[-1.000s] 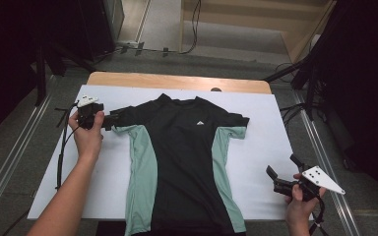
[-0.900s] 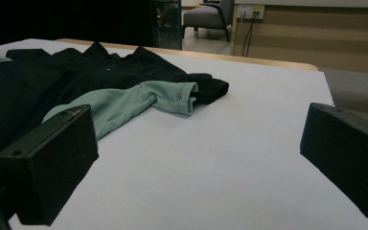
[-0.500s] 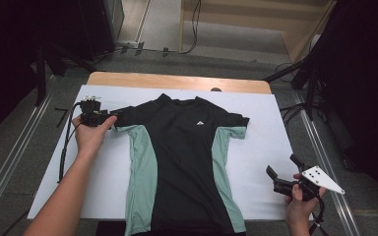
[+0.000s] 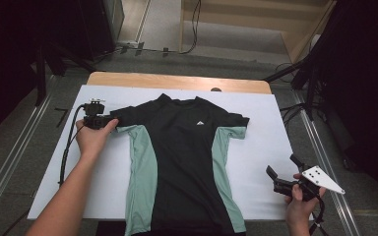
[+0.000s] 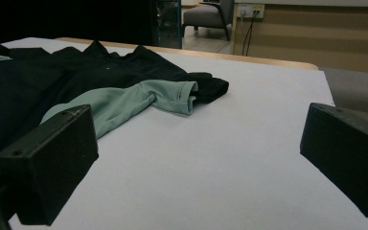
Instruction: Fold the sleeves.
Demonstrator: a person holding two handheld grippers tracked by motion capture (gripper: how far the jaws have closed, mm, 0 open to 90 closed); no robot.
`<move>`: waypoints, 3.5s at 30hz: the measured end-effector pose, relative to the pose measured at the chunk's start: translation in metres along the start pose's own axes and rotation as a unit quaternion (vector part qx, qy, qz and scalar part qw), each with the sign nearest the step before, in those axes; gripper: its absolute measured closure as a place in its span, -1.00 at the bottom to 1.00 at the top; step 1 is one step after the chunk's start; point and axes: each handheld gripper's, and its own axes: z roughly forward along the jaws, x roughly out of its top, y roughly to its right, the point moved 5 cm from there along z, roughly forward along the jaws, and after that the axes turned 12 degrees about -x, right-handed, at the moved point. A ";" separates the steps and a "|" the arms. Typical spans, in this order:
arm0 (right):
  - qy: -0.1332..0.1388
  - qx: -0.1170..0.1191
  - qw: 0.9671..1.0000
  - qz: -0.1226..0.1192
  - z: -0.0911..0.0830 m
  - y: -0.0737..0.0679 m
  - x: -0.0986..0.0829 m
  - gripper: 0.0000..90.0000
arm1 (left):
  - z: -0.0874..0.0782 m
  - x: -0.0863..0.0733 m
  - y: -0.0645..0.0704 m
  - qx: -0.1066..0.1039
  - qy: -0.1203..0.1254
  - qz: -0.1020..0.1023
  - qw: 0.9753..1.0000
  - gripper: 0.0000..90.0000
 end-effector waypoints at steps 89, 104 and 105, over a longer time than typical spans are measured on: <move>-0.007 -0.007 1.000 -0.005 0.002 -0.001 -0.001 -1.00 | 0.026 -0.043 0.165 -0.176 -0.003 0.193 0.965 0.94; -0.007 -0.007 1.000 -0.005 0.002 -0.001 -0.001 -1.00 | 0.014 -0.049 0.177 -0.208 0.019 0.225 0.952 0.31; -0.007 -0.007 1.000 -0.004 0.002 -0.001 -0.001 -1.00 | 0.012 -0.049 0.177 -0.210 0.027 0.223 0.952 0.24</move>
